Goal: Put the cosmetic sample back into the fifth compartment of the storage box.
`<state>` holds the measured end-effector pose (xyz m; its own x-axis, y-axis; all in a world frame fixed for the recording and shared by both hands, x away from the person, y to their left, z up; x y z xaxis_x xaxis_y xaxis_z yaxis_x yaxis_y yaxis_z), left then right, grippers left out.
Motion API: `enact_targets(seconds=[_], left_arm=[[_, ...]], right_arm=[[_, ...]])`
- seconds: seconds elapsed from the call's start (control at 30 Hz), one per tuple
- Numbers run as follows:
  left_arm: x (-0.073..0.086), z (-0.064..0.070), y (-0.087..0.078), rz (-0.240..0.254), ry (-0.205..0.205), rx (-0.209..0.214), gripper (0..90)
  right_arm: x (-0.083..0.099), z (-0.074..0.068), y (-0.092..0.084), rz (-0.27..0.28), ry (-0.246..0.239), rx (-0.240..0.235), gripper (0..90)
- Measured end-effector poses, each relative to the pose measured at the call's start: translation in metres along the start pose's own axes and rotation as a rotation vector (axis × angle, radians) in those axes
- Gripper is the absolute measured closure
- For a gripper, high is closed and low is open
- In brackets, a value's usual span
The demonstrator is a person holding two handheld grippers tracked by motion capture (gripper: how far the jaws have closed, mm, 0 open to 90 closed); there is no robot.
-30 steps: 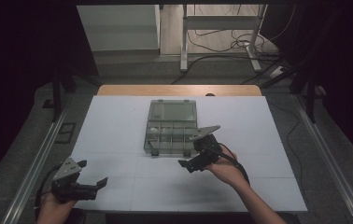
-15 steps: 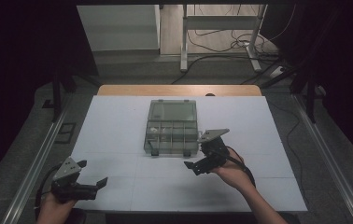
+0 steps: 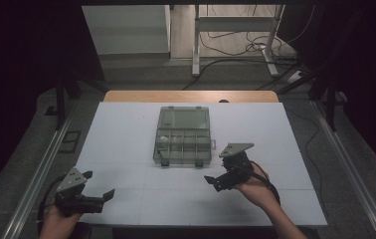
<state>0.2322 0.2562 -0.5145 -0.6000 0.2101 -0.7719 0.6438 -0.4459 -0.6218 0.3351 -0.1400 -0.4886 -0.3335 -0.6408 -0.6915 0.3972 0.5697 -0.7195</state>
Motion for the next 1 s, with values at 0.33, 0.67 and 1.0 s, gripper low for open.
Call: enact_targets(seconds=[0.33, 0.67, 1.0], left_arm=[[0.000, 0.000, 0.000, 0.000, -0.001, 0.000, 0.2], [0.000, 0.000, 0.000, 0.002, -0.004, -0.001, 0.2], [0.000, -0.001, 0.000, -0.001, -0.005, -0.001, 0.2]], right_arm=[[0.014, 0.003, -0.013, 0.010, 0.020, 0.022, 0.2], [0.029, 0.005, -0.024, 0.008, 0.033, 0.050, 0.1], [0.040, 0.013, -0.040, 0.030, 0.068, 0.080, 0.0]])
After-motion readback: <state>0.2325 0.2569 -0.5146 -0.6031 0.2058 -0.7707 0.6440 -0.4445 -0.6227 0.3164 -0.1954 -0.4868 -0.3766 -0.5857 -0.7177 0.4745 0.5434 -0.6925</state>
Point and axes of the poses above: each handheld gripper's, and its own axes: y roughly forward along the jaws, x roughly out of its underside, z roughly to its right, the point moved 5 cm from there along y, roughly forward along the jaws, and after that the axes turned 5 degrees about -y, right-handed, at the moved point
